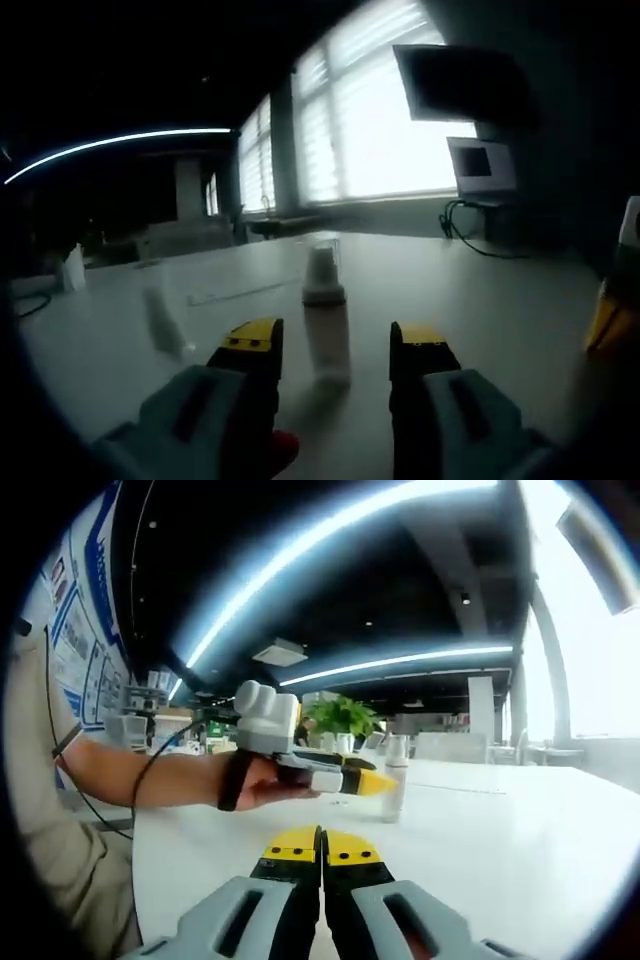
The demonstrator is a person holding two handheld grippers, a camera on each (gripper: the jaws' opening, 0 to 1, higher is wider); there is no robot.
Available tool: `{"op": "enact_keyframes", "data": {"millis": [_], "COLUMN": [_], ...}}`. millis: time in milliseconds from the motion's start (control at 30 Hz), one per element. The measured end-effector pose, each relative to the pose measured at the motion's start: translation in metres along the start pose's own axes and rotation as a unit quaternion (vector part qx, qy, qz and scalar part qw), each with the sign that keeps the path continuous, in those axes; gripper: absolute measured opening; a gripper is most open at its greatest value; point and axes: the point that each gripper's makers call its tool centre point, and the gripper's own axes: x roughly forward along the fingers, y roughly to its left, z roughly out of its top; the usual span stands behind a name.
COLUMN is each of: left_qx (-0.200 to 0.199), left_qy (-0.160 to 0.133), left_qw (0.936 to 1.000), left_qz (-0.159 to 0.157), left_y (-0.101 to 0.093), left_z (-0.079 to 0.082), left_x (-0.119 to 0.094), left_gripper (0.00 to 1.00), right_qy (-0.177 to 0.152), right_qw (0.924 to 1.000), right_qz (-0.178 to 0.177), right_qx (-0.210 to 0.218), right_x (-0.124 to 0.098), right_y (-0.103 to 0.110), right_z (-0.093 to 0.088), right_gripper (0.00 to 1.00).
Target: Clamp pump bottle remove cover press pump head put on cover
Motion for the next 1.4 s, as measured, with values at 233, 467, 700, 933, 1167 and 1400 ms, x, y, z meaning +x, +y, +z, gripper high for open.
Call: {"op": "enact_keyframes", "data": {"millis": [233,467,700,933,1167,1400], "left_qx": [-0.023,-0.021,-0.02,-0.044,-0.064,-0.063], "left_qy": [0.009,0.005,0.004,-0.006,-0.013,-0.012], "left_qw": [0.9997,0.9998,0.9998,0.999,0.9978,0.9979], "left_qz": [-0.01,-0.001,0.002,-0.008,-0.012,-0.009], "left_y": [-0.004,-0.001,-0.001,-0.002,0.004,-0.002], "left_z": [-0.008,-0.009,-0.012,-0.01,-0.01,-0.012], "left_x": [0.012,0.022,0.03,0.036,0.044,0.042], "left_gripper": [0.33,0.31,0.29,0.26,0.25,0.14], "right_qy": [-0.001,-0.001,-0.001,-0.002,-0.002,-0.004], "right_qw": [1.0,1.0,1.0,1.0,1.0,1.0], "right_qz": [0.0,0.0,0.001,0.002,0.001,0.002], "right_qx": [0.001,0.003,0.004,0.005,0.006,0.008], "right_x": [0.0,0.0,-0.001,-0.001,-0.001,-0.001], "right_y": [0.0,0.0,0.0,0.0,0.0,-0.001], "right_z": [0.0,0.0,0.0,0.0,0.0,0.001], "right_gripper": [0.0,0.0,0.0,0.0,0.0,0.0]}}
